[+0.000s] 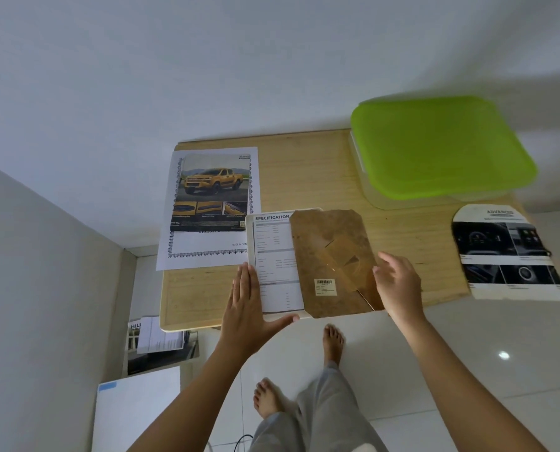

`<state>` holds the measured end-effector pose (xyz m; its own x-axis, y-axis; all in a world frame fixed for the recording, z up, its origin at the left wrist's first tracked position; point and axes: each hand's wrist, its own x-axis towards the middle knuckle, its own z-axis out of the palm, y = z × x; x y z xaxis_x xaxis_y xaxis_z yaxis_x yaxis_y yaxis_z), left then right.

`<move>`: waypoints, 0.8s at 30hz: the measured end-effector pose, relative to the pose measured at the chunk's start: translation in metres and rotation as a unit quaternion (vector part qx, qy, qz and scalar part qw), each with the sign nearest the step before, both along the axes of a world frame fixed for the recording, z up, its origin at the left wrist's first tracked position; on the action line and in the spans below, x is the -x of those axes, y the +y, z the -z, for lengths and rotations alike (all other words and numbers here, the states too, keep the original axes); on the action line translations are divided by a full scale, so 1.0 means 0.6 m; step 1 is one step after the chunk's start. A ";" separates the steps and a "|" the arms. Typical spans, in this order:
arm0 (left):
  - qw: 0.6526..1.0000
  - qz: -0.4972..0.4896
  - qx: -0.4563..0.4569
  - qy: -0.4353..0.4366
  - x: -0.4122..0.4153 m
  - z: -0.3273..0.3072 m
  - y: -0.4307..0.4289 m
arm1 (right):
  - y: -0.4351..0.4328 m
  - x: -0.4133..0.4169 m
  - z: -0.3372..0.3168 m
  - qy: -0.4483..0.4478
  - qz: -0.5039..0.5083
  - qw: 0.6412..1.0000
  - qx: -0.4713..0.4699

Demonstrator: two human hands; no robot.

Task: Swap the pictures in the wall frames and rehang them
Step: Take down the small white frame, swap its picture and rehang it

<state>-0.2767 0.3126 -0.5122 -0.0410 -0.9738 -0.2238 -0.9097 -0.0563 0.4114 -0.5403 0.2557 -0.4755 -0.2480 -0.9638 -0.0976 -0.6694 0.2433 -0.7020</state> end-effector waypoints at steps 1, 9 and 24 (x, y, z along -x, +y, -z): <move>1.000 0.002 -0.001 -0.002 0.000 0.000 0.000 | 0.003 -0.010 -0.003 0.027 -0.044 0.998 0.024; 1.000 0.005 -0.006 -0.004 -0.001 -0.003 0.001 | -0.026 -0.101 0.006 0.144 -0.269 0.948 -0.095; 1.000 0.011 -0.004 0.001 -0.006 0.000 -0.002 | -0.018 0.017 0.017 0.222 -0.184 0.948 -0.131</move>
